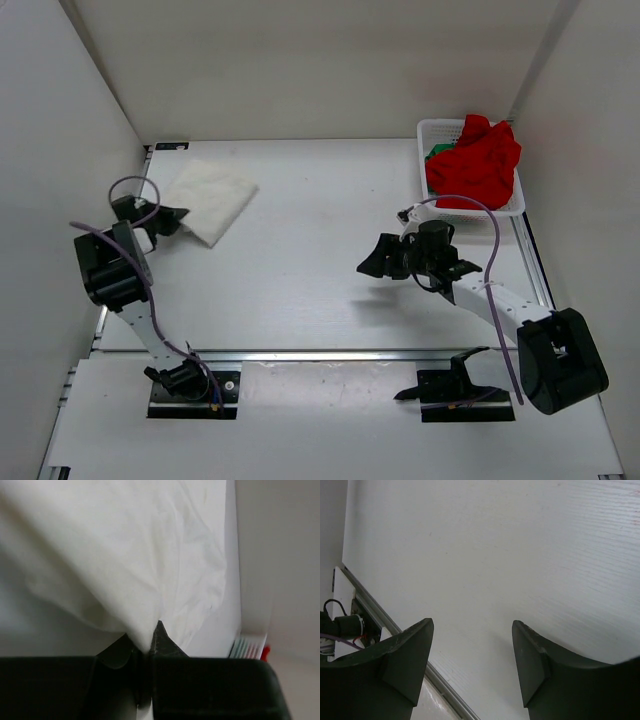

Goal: Fold and stack the t-shirts
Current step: Put the neatly folded tshirt into the corner of the board with the left arm

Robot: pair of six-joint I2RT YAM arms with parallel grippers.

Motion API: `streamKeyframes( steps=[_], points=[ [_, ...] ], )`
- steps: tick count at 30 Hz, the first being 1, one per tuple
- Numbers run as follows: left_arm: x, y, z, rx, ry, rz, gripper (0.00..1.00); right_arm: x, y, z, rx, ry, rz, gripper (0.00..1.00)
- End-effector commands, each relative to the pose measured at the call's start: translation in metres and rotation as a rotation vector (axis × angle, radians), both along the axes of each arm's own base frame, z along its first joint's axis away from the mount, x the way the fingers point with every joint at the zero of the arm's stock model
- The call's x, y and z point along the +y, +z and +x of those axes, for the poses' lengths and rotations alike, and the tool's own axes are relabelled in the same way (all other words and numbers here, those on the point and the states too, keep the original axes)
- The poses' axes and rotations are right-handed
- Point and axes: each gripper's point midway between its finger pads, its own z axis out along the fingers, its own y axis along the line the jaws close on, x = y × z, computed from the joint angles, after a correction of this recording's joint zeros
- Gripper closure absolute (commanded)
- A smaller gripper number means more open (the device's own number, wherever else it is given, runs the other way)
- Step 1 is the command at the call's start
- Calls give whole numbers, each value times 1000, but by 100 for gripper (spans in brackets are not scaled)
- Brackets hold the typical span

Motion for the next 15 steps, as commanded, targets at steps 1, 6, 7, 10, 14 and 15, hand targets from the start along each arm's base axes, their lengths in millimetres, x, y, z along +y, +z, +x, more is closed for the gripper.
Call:
streamKeyframes(
  steps=[1,6,7,10,14,15],
  points=[
    [38,19,-11,-43,145,-24,100,14,15,2,-54,56,45,38],
    [68,-12,-1,1,252,-68,100,21,13,-9,-52,92,38,38],
    [71,-20,11,9,239,-82,100,23,12,-12,-48,102,34,38],
    [79,-27,29,26,249,-90,100,22,8,-17,-41,103,25,37],
    [98,-26,56,18,298,-96,99,20,1,-14,-12,97,22,38],
    [103,-27,60,19,316,-108,99,21,0,-15,-13,102,16,38]
  ],
)
